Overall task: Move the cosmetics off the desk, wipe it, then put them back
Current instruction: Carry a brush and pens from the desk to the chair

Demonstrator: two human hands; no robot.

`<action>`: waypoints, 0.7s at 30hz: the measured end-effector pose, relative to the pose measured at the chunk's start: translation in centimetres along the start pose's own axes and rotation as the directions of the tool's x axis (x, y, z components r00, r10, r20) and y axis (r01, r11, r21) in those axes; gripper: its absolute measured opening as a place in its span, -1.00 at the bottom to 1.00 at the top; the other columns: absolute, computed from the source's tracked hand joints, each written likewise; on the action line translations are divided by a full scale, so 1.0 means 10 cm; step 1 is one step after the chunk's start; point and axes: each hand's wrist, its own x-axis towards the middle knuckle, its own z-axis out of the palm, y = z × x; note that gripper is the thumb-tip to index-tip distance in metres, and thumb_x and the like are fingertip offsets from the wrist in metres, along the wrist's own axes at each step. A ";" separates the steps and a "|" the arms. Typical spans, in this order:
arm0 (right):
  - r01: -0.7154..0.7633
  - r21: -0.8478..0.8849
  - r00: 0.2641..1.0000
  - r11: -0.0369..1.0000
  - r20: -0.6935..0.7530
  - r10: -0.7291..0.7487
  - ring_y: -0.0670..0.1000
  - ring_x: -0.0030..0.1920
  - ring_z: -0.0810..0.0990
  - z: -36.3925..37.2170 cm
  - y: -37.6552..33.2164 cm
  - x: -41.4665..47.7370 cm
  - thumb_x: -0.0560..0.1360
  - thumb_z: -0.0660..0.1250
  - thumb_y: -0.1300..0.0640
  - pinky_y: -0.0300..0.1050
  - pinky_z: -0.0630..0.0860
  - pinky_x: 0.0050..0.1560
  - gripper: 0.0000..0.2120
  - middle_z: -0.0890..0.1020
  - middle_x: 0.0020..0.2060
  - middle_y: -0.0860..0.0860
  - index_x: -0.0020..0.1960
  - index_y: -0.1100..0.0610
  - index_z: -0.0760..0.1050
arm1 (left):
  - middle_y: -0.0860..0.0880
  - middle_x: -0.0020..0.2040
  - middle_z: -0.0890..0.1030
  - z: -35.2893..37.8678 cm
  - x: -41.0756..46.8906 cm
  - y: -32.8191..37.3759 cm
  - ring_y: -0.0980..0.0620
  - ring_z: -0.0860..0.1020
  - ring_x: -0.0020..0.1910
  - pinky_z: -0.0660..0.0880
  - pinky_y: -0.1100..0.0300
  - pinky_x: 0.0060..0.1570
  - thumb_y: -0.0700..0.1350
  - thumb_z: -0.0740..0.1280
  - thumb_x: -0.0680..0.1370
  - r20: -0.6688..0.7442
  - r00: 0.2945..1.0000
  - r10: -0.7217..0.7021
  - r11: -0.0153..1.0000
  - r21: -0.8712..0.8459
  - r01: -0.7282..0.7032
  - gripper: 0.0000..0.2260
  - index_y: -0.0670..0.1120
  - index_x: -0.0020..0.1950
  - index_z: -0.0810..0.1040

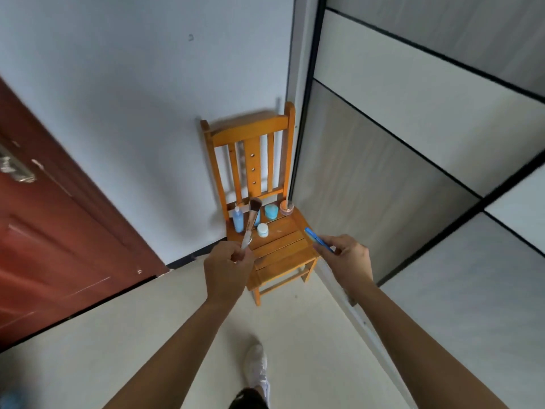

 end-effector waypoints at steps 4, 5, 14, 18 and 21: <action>-0.093 -0.010 0.995 0.996 0.021 0.093 -0.20 -0.27 0.55 0.14 0.07 0.85 0.48 0.48 -0.09 -0.40 0.41 -0.36 -0.78 0.64 -0.15 -0.18 0.10 -0.10 0.71 | 0.04 -0.37 0.53 0.50 0.69 -0.07 0.08 0.52 -0.32 0.49 0.21 -0.29 -0.17 0.45 0.51 0.065 0.995 -0.080 0.997 0.016 0.079 -0.79 -0.07 -0.30 0.51; -0.106 -0.008 0.994 0.994 0.028 0.106 -0.18 -0.26 0.56 0.18 0.11 1.03 0.48 0.48 -0.11 -0.34 0.45 -0.34 -0.79 0.65 -0.14 -0.18 0.09 -0.11 0.70 | 0.03 -0.34 0.54 0.62 0.83 -0.08 0.07 0.53 -0.30 0.51 0.21 -0.28 -0.14 0.45 0.52 0.083 0.991 -0.101 0.995 0.028 0.099 -0.81 -0.06 -0.27 0.52; -0.255 0.035 0.953 0.966 0.181 0.245 -0.17 -0.32 0.54 0.62 0.82 2.22 0.45 0.49 -0.15 -0.35 0.44 -0.29 -0.78 0.66 -0.18 -0.18 0.06 -0.12 0.70 | 0.08 -0.26 0.54 1.68 1.51 -0.35 0.07 0.54 -0.26 0.42 0.36 -0.29 -0.05 0.41 0.55 0.096 0.949 -0.300 0.950 0.115 0.289 -0.87 0.05 -0.09 0.45; -0.312 0.062 0.903 0.948 0.329 0.276 -0.17 -0.32 0.54 1.07 1.37 2.62 0.46 0.52 -0.07 -0.24 0.48 -0.18 -0.73 0.66 -0.25 -0.13 0.10 0.04 0.72 | 0.10 -0.27 0.54 2.32 1.52 -0.64 0.10 0.53 -0.27 0.44 0.39 -0.30 -0.03 0.38 0.57 0.049 0.904 -0.424 0.899 0.146 0.413 -0.83 0.07 -0.15 0.41; -0.364 0.052 0.845 0.930 0.438 0.307 -0.14 -0.23 0.63 1.49 1.81 2.85 0.46 0.52 -0.07 -0.24 0.57 -0.08 -0.67 0.67 -0.24 -0.18 0.15 0.07 0.70 | 0.14 -0.26 0.53 2.87 1.44 -0.95 0.12 0.53 -0.28 0.40 0.42 -0.31 -0.04 0.38 0.57 0.027 0.856 -0.516 0.848 0.155 0.507 -0.85 0.06 -0.12 0.42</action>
